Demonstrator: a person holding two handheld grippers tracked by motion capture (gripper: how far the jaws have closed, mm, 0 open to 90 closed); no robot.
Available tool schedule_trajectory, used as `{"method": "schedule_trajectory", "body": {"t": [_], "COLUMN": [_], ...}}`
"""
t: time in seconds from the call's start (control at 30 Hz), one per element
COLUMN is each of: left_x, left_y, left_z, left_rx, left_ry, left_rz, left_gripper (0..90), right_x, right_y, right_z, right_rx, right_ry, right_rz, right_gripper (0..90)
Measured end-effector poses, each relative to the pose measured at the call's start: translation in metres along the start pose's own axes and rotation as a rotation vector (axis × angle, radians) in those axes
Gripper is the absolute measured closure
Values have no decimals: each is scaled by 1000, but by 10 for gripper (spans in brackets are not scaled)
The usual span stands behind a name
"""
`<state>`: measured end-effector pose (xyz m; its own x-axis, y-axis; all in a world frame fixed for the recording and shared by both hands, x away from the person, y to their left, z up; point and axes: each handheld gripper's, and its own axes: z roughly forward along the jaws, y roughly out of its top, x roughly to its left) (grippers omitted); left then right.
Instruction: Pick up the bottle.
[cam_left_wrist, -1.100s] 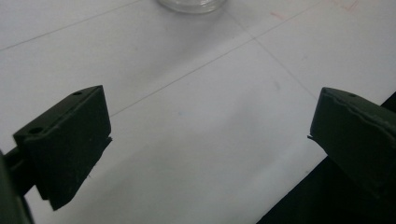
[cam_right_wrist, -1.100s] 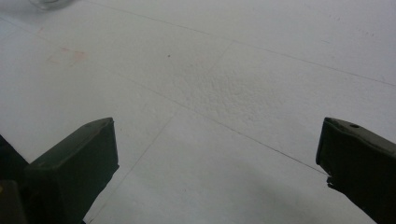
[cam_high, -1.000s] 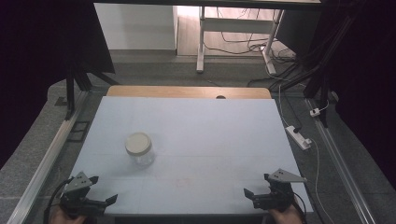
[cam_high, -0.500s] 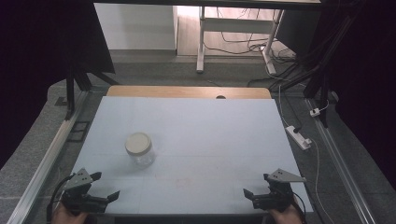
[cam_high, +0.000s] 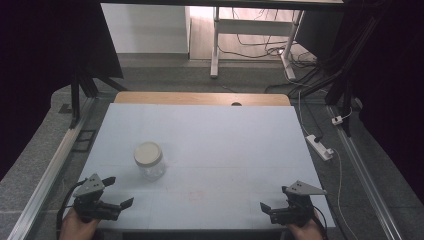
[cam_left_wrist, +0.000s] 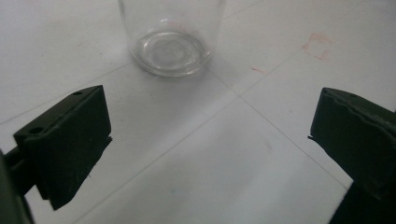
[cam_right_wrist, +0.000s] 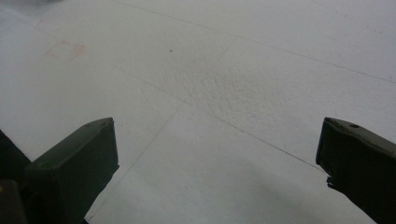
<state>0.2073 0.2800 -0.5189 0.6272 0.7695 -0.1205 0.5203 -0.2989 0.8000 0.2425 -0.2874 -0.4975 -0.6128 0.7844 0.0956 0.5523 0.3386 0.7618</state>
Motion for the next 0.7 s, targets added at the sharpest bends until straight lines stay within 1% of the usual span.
{"method": "schedule_trajectory", "body": {"t": [0.1,0.13,0.17,0.2,0.23,0.3,0.5,0.6,0.67,0.7], "left_x": [3,5,5,6,8,8,10,12,15,15], "left_y": [4,6,6,7,10,12,19,21,25,25], "left_z": [5,8,8,10,15,19,26,29,35,35], "left_rx": [-4,-8,-8,-9,-7,-5,-9,-8,2,2], "left_ry": [3,3,3,5,-4,-8,2,-1,12,12], "left_rz": [-1,-1,-1,-5,-18,-27,-31,-34,-20,-20], "left_gripper": [0,0,0,0,0,0,0,0,0,0], "right_x": [0,0,0,0,0,0,0,0,0,0], "right_y": [0,0,0,0,0,0,0,0,0,0], "right_z": [0,0,0,0,0,0,0,0,1,1], "right_rx": [0,0,0,0,0,1,2,3,4,4], "right_ry": [-1,-1,-1,-1,-1,-1,-1,-1,0,0], "right_rz": [0,0,0,0,0,-1,-1,-1,0,-1], "right_gripper": [0,0,0,0,0,0,0,0,0,0]}}
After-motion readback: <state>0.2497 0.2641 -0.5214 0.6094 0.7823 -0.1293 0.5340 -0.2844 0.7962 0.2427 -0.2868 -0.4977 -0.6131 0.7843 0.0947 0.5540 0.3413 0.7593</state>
